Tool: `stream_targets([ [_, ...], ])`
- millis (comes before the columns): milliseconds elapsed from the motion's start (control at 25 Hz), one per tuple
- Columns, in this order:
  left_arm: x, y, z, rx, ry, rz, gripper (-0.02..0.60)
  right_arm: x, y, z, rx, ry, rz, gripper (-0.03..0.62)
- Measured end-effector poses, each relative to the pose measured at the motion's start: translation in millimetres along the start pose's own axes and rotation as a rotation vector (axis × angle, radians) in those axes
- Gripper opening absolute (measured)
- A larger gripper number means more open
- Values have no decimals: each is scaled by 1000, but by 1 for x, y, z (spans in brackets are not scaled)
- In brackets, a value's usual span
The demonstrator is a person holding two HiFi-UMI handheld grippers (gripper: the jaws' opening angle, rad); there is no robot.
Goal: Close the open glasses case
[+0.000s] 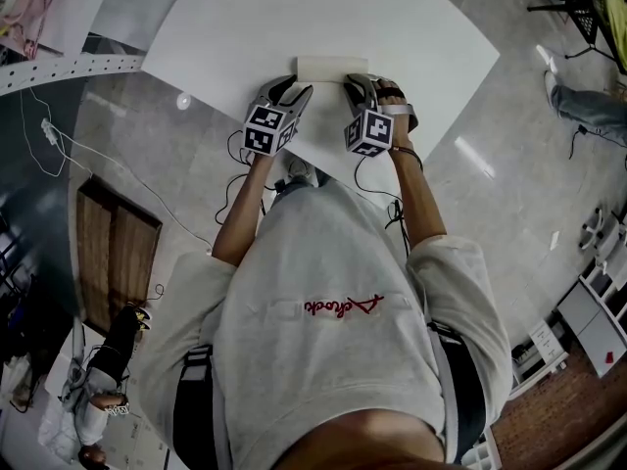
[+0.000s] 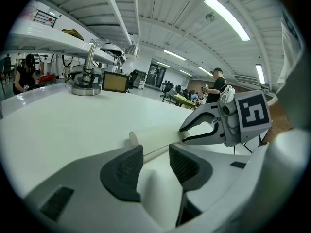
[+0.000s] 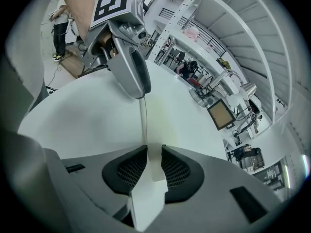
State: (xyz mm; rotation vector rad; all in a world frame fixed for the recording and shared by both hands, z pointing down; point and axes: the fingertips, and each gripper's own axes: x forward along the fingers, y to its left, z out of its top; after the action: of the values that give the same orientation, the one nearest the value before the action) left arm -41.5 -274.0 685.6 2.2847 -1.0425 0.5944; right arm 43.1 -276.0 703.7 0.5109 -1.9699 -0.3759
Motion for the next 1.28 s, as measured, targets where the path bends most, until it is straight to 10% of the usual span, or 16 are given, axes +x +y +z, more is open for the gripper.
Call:
stream_targets([
  [1280, -71, -43, 41, 142, -199, -31, 28, -90, -9, 61, 325, -169, -205, 6],
])
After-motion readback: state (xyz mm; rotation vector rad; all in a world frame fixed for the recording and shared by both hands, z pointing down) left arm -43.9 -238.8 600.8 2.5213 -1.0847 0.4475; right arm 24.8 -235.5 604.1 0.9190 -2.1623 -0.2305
